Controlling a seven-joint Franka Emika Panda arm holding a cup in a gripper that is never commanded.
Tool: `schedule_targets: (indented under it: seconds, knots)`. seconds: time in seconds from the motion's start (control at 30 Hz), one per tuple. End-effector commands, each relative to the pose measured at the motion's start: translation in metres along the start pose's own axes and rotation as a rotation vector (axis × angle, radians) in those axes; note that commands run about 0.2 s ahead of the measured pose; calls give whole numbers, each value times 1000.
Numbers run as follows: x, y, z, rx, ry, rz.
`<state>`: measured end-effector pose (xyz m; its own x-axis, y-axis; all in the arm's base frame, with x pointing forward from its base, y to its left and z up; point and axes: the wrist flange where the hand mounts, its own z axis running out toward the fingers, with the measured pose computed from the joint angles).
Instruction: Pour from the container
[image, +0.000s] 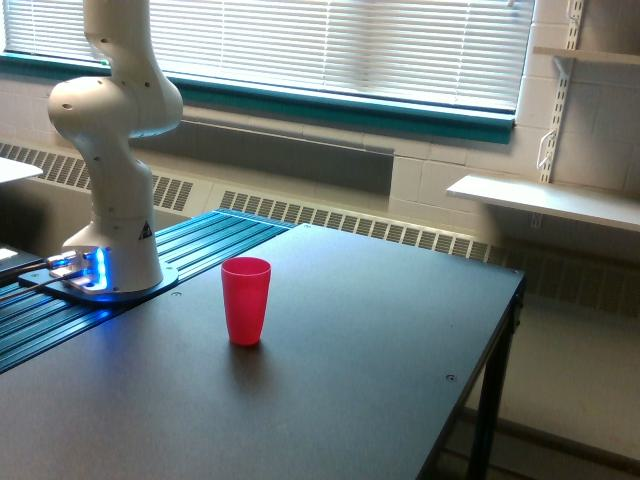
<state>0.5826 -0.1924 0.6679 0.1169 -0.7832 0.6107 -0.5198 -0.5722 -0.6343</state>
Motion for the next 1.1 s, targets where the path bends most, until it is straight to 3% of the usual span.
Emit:
schedule_targets:
  seconds: [0.03, 0.17, 0.23, 0.3, 0.4, 0.6, 0.7, 0.83, 1.1]
  knots:
    - [-4, 3, 5, -36, 3, -53]
    - [-9, 10, 10, -79, 4, -60]
    - [-10, 16, 10, -72, -11, -58]
    - [-14, 26, 11, -120, -10, -57]
    - [-24, 40, 8, -157, -10, -89]
    - [-36, 61, -22, -206, 3, -157]
    - [-54, 78, -28, -269, -25, -200]
    - [-80, 86, -43, -315, -46, -267]
    - [-115, 103, -85, -338, -18, -383]
